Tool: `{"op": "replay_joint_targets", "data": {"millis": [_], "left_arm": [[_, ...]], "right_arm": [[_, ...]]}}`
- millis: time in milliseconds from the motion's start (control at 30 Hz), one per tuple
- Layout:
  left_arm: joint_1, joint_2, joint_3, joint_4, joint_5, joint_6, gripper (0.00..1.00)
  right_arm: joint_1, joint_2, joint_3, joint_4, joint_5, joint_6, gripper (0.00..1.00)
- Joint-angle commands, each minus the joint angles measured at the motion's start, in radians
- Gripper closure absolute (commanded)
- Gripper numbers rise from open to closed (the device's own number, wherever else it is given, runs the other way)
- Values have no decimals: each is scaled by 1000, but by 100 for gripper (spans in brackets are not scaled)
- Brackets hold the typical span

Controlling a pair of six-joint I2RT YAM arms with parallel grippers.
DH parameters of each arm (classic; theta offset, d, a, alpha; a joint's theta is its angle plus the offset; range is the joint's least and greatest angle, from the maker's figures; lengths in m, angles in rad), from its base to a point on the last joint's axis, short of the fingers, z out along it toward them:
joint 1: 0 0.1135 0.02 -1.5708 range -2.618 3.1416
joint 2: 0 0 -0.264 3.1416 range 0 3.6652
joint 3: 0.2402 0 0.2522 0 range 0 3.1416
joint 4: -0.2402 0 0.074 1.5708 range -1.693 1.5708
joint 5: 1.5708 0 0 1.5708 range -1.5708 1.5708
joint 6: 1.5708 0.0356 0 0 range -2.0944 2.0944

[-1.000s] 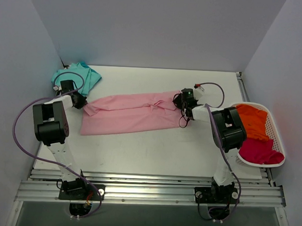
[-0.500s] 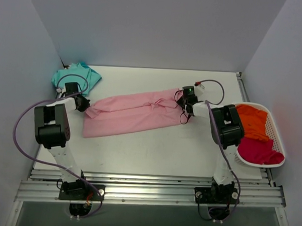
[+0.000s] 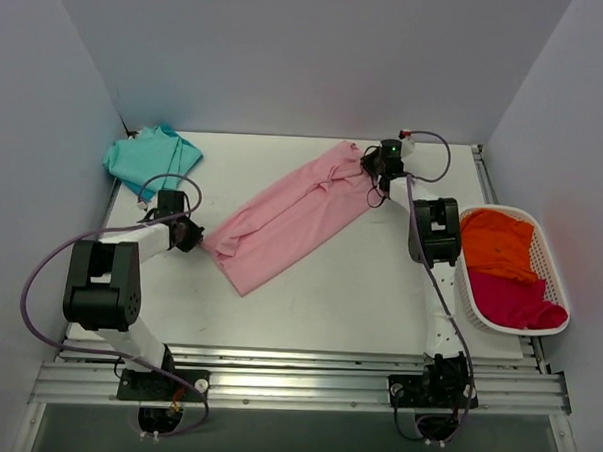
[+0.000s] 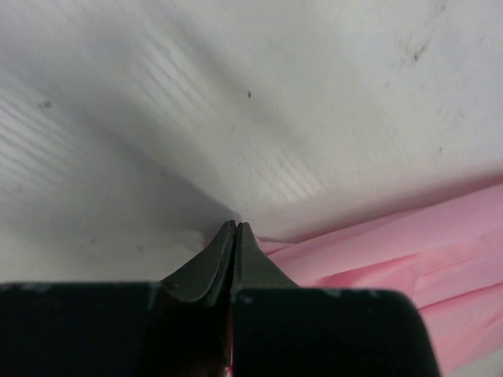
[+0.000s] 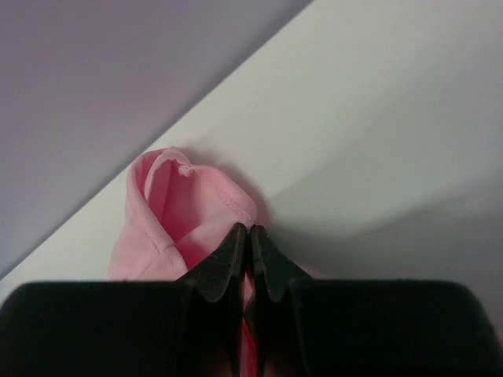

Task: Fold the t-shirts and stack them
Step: Fold the tshirt

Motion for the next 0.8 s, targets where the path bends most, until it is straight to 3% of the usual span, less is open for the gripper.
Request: {"op": "replay_joint_targets", "data": {"millis": [0,167,400,467,600,667,767], "left_arm": [[-59,-89,-42,-25,-47,-32,98],[-167,-235,-142,-71,-74,-63,98],[-408,-417,-273,-127,-165,-165,98],[-459,-454,-303,-139,-194,-202,98],[-530,-485,-329,-137,-223,-230,97],[-533,-493,-320,-150,-229,-225,97],[-548,-504,-306,-151,-240,-213,97]], "right_arm": [[25,125,149,28,-129,61,100],[72,290,456,40,-175,88,100],[143,302,462,275,-222,111,99],[157,302,455,320,-247,108,93],[177,285,432,401,-259,63,4],[182,236,397,415,-241,20,0],[163,89,216,462,-177,-15,0]]}}
